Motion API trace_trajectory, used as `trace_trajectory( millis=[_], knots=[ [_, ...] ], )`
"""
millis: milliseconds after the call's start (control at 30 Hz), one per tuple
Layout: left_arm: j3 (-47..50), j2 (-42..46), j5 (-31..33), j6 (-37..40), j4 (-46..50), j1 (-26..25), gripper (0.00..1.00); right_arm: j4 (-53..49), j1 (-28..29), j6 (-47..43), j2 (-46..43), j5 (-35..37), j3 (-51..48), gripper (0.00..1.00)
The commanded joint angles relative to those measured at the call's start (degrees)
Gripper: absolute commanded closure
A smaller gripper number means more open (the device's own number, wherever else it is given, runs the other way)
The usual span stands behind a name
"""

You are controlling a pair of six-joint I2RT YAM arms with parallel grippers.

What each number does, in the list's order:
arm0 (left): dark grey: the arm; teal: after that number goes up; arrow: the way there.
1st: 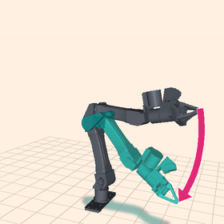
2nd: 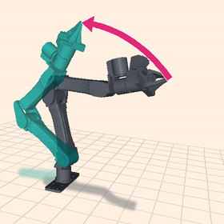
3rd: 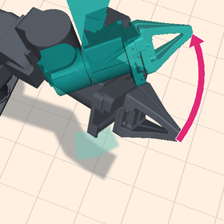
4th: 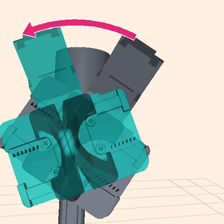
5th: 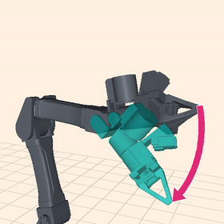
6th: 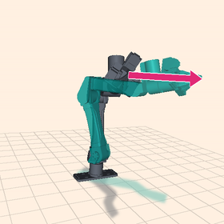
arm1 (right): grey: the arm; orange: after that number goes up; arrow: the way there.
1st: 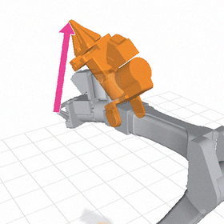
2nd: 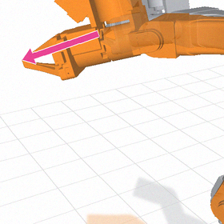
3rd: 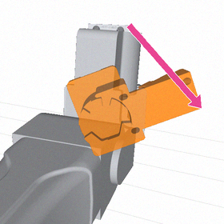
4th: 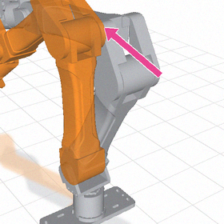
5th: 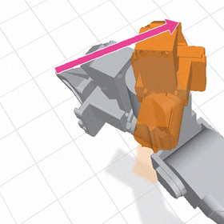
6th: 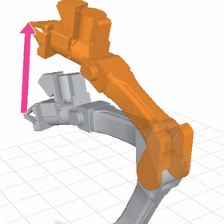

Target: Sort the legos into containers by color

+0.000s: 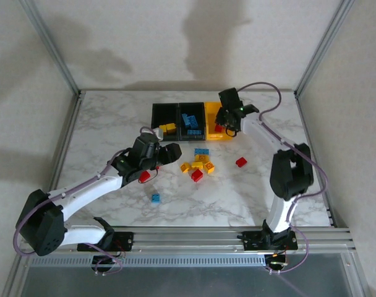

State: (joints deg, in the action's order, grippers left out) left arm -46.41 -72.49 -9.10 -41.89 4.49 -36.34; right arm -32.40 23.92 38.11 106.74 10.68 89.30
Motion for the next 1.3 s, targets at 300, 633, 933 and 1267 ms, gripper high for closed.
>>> trace_trajectory(
  millis=[300, 633, 933, 1267],
  knots=[
    [-1.5, -1.1, 0.3, -1.2, -0.4, -0.5, 0.34, 2.2, -4.0, -5.8, 16.0, -9.5, 14.9, 0.62],
    [-1.3, -1.8, 0.9, -1.4, -0.5, -0.5, 0.34, 3.9, -4.0, -6.4, 20.5, -12.4, 16.9, 0.58],
    [-1.2, -2.0, 0.8, -1.4, -0.8, -0.5, 0.34, 3.8, -3.7, -6.8, 18.4, -11.7, 16.6, 0.55],
    [0.5, 0.4, 1.4, -2.2, 1.0, -0.8, 0.34, 8.0, -1.9, -6.9, 0.9, -10.2, 2.8, 0.46]
  ],
)
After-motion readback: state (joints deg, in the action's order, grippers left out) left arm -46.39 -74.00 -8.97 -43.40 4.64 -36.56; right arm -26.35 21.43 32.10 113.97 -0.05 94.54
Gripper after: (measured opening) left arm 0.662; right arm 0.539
